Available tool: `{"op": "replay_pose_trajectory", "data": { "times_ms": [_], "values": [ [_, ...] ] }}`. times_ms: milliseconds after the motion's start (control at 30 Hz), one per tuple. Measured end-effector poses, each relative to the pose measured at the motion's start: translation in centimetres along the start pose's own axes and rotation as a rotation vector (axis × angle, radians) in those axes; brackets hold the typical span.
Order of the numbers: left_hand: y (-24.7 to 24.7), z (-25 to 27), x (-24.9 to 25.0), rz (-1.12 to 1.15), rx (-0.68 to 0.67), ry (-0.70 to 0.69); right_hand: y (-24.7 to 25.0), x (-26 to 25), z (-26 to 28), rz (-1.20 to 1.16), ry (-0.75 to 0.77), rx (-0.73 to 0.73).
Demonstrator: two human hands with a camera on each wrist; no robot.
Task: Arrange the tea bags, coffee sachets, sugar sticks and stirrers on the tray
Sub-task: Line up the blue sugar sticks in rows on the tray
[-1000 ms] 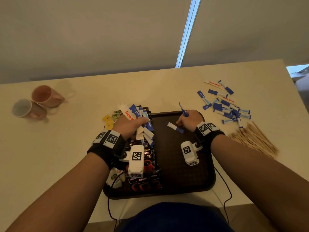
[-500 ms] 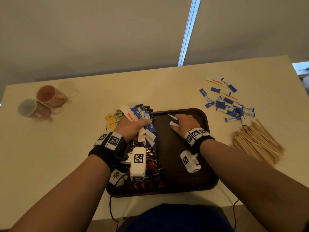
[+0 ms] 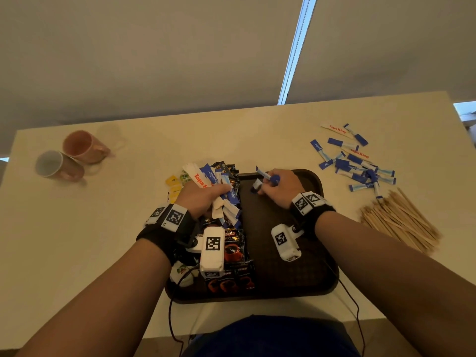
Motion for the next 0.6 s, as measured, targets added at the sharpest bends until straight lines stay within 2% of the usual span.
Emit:
{"op": "replay_pose_trajectory", "data": {
  "times_ms": [67,167,267,400,600],
  "values": [
    [0.0,0.1,0.1,-0.006,0.002,-0.001,0.0,0.4,-0.3,-0.023,-0.017,0.006],
    [0.1,0.2,0.2,0.009,0.005,0.004,-0.3,1.9,-0.6,0.039,-0.145,-0.009],
    [0.2,0.1,0.1,0.002,0.007,0.004,-0.4,2.7,-0.9,0.015,-0.207,0.065],
    [0.3,0.1,0.2,0.004,0.02,0.017,-0.4,1.3,-2.0,-0.002,-0.179,0.123],
    [0.7,0.3,0.0,-0.012,0.04,-0.006,-0.6,0.0,-3.7,-0.18,-0.107,0.106]
  ]
}}
Point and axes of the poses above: each hand's wrist, its own z-axis away from the middle knuckle, its own y-axis out of the back of the hand, x = y × z, the point moved 1 cm from there along -z, towards the middle knuckle, and after that the axes turned 5 degrees about -z, right-handed, at the moved point
